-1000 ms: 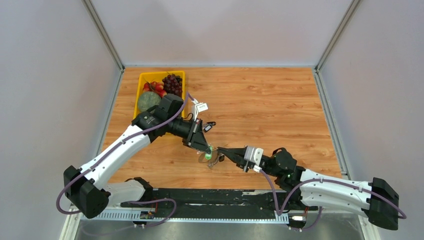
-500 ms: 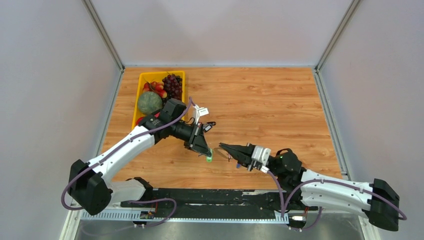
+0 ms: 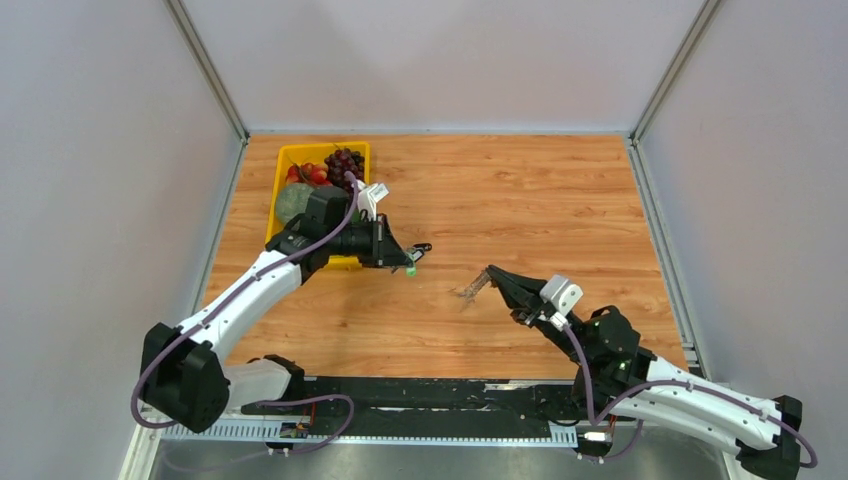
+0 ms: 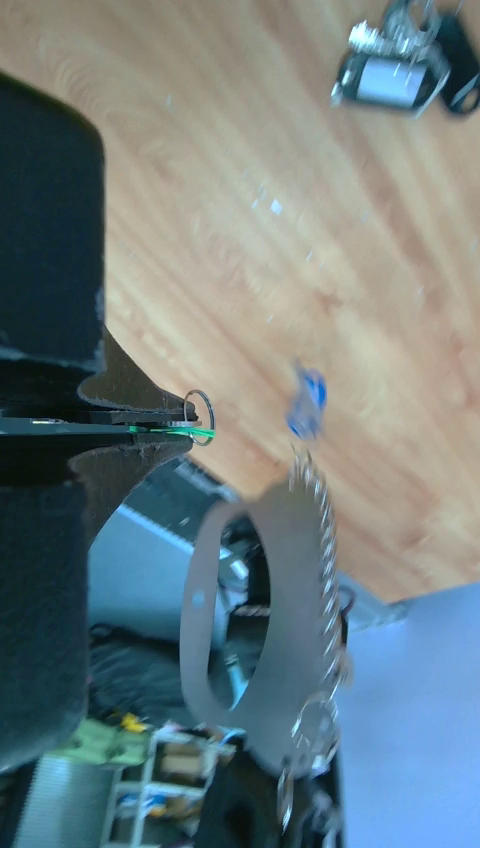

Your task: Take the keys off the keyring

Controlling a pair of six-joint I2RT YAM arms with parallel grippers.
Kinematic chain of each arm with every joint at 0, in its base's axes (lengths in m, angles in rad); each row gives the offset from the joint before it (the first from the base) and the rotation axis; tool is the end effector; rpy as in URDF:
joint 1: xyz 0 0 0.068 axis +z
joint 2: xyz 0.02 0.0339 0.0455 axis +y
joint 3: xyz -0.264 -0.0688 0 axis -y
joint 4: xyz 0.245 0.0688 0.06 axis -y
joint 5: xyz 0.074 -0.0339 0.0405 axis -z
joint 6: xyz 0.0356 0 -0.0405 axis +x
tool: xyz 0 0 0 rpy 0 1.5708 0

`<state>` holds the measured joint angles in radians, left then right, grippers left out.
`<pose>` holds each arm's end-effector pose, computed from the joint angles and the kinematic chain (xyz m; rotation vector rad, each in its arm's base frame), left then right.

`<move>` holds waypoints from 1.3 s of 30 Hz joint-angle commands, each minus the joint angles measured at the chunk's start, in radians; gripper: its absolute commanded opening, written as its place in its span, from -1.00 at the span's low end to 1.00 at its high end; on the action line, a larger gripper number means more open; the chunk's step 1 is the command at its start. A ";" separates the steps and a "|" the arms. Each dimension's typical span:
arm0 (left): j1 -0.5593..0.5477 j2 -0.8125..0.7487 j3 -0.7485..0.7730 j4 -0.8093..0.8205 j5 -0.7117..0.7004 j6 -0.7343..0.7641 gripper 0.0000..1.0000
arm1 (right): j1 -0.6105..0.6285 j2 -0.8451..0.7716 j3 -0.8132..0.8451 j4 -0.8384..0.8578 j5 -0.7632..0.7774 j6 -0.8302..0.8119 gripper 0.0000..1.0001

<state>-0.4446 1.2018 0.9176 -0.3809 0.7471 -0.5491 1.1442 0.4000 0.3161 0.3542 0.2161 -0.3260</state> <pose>0.2203 -0.1318 0.2868 0.3232 2.3582 -1.3479 0.0611 0.1159 0.2846 -0.7424 1.1006 0.5566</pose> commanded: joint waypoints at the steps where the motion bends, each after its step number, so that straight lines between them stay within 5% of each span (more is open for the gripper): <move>1: 0.002 0.057 -0.041 0.233 -0.179 -0.027 -0.89 | 0.000 -0.084 0.041 -0.097 0.124 0.010 -1.00; 10: 0.002 0.302 0.104 0.349 -0.416 0.023 -0.76 | -0.001 -0.076 0.098 -0.219 0.224 0.008 -1.00; 20: -0.004 0.586 0.324 0.373 -0.373 -0.035 -0.74 | -0.001 -0.061 0.117 -0.241 0.272 0.033 -1.00; 21: -0.007 0.593 0.345 0.366 -0.373 -0.037 -0.68 | -0.001 -0.057 0.118 -0.240 0.282 0.036 -1.00; 22: -0.015 0.598 0.355 0.357 -0.383 -0.034 -0.42 | -0.001 -0.051 0.121 -0.241 0.289 0.038 -1.00; 23: -0.018 0.597 0.375 0.330 -0.393 -0.022 0.03 | -0.001 -0.044 0.124 -0.241 0.294 0.039 -1.00; 24: -0.024 0.586 0.382 0.315 -0.425 -0.015 0.24 | 0.000 -0.033 0.130 -0.241 0.297 0.041 -1.00; 25: -0.026 0.574 0.383 0.294 -0.443 0.004 0.73 | 0.000 -0.022 0.135 -0.241 0.300 0.040 -1.00; 27: -0.028 0.494 0.355 0.288 -0.521 0.035 0.96 | -0.002 0.013 0.147 -0.241 0.307 0.039 -1.00; 34: -0.027 0.274 0.263 0.194 -0.664 0.139 1.00 | -0.089 0.188 0.224 -0.250 0.240 0.082 -1.00; 39: -0.026 0.120 0.225 0.107 -0.740 0.156 1.00 | -0.346 0.324 0.283 -0.248 -0.021 0.182 -1.00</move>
<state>-0.4698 1.4151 1.1702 -0.1848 0.0906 -0.4442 0.9558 0.6575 0.5167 0.0750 0.3832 -0.2417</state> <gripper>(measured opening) 0.999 0.004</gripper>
